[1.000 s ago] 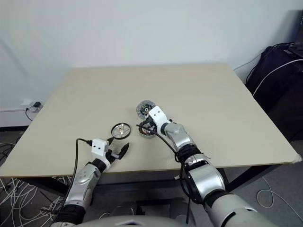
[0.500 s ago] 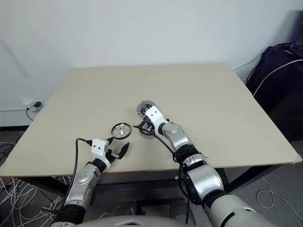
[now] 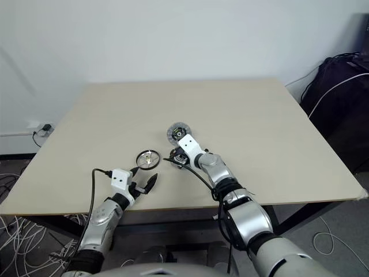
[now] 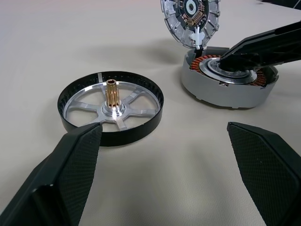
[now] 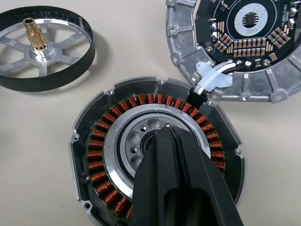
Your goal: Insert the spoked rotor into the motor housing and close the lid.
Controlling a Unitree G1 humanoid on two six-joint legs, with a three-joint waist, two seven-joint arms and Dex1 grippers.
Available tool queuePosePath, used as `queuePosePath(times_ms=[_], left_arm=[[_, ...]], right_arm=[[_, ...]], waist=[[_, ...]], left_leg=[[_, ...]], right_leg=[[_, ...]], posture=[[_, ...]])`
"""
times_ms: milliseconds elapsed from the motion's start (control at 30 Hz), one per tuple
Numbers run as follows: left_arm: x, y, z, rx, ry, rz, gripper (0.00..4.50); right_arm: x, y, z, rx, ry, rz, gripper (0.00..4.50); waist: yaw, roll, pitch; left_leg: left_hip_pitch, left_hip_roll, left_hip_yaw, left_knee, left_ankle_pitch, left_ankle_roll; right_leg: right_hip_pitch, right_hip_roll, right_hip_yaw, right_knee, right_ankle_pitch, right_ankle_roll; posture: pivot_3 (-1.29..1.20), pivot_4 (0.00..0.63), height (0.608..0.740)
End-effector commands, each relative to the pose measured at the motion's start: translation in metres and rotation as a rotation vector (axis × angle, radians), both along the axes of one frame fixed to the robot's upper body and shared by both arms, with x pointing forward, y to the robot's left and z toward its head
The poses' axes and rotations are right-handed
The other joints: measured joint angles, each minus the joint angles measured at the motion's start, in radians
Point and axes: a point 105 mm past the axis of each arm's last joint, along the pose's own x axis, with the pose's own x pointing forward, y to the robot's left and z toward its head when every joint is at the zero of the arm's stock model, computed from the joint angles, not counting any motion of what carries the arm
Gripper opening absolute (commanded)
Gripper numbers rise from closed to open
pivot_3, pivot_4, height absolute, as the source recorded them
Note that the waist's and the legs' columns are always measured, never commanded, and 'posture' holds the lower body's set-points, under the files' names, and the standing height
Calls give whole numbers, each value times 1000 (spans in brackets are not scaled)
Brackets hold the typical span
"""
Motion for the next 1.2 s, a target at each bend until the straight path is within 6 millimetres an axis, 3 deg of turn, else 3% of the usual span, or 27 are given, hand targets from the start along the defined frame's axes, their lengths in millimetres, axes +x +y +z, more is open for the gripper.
queuePosePath(times_ms=[33,300,633,733,1067,1200], left_arm=[[6,0,16,-9,-58,1,4500],[6,0,16,-8,-60,4,4500],[4,-2,21,-6,-62,1,4500],[3,-2,22,-5,-60,0,4500],[4,-3,22,-6,-54,-6,4500],[3,-1,18,-5,-48,-3,4500]], right_arm=[[10,11,27,57,-71,23,19],[10,11,23,42,-58,13,19],[7,-16,-10,-90,26,-85,19],[10,-11,-1,-52,-4,-74,19],[24,15,57,157,-155,-23,19],[24,17,59,158,-157,-26,19]], waist=[[0,0,0],[-1,0,0],[1,1,-1],[0,1,-1],[-9,1,-1],[-9,1,-1]], left_leg=[[0,0,0,0,0,0],[0,0,0,-1,0,0],[3,0,0,-1,0,0],[5,0,0,-1,0,0],[5,0,0,-3,0,0],[5,0,-1,-6,0,0]], right_leg=[[0,0,0,0,0,0],[-1,0,0,0,0,0],[2,0,0,0,-3,-5],[5,0,0,0,-4,-6],[3,0,1,0,-3,-5],[2,0,0,0,-3,-5]], posture=[[0,0,740],[0,0,740],[0,0,740],[0,0,740],[0,0,740],[0,0,740]])
